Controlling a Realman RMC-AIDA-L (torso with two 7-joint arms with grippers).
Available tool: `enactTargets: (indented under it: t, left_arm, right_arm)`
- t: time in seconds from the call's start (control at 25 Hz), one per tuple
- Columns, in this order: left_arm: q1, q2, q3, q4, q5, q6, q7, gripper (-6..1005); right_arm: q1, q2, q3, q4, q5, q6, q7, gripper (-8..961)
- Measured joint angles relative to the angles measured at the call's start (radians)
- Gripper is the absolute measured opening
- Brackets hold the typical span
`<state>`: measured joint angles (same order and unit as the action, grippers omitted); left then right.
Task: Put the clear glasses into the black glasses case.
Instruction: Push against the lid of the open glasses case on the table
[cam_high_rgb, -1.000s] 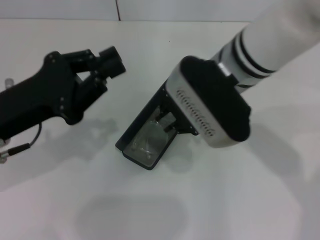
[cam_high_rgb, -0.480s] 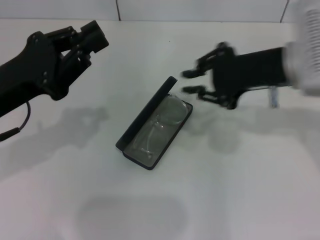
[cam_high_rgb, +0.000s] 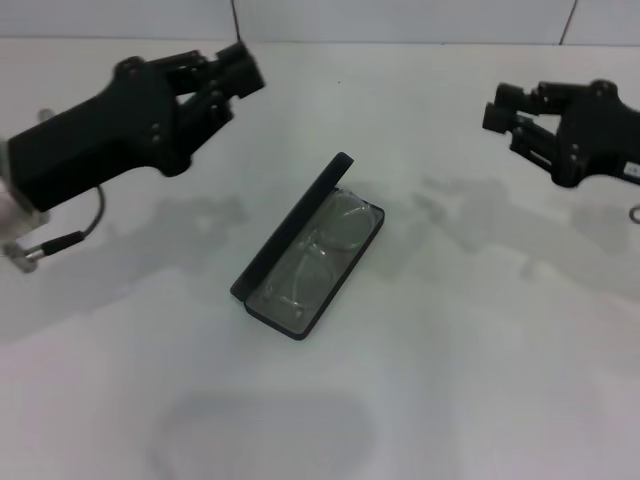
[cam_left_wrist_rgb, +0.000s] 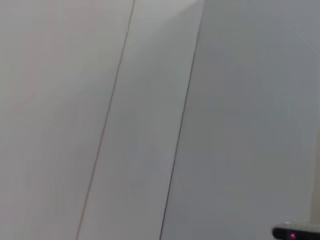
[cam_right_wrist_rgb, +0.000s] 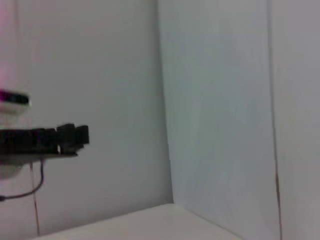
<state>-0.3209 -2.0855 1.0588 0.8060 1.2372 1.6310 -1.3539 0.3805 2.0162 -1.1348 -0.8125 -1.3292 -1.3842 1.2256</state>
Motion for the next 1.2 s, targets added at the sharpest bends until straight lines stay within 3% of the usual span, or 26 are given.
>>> enactTargets:
  t: [0.04, 0.2, 0.32, 0.6, 0.96, 1.2]
  left_arm:
    - [-0.022, 0.001, -0.001, -0.021, 0.010, -0.009, 0.000, 142]
    - [-0.064, 0.001, -0.007, -0.056, 0.044, -0.049, 0.002, 142]
    - [-0.070, -0.002, -0.004, -0.057, 0.050, -0.065, 0.008, 142]
    - [-0.076, -0.001, 0.000, -0.059, 0.092, -0.125, 0.009, 142]
    - [-0.124, 0.000, 0.003, -0.144, 0.122, -0.205, 0.026, 142]
    - [-0.153, -0.002, 0.003, -0.167, 0.159, -0.251, 0.038, 142]
  right_arm:
    - [0.010, 0.000, 0.024, 0.082, 0.010, -0.016, -0.003, 270]
    - [0.011, 0.001, 0.030, 0.142, 0.036, 0.018, -0.005, 279]
    - [0.021, 0.002, 0.029, 0.232, 0.073, 0.085, -0.041, 285]
    - [0.090, 0.009, 0.025, 0.368, 0.076, 0.099, -0.117, 300]
    - [0.182, 0.012, -0.014, 0.465, 0.102, 0.188, -0.140, 320]
    - [0.192, 0.012, -0.036, 0.470, 0.104, 0.160, -0.174, 332]
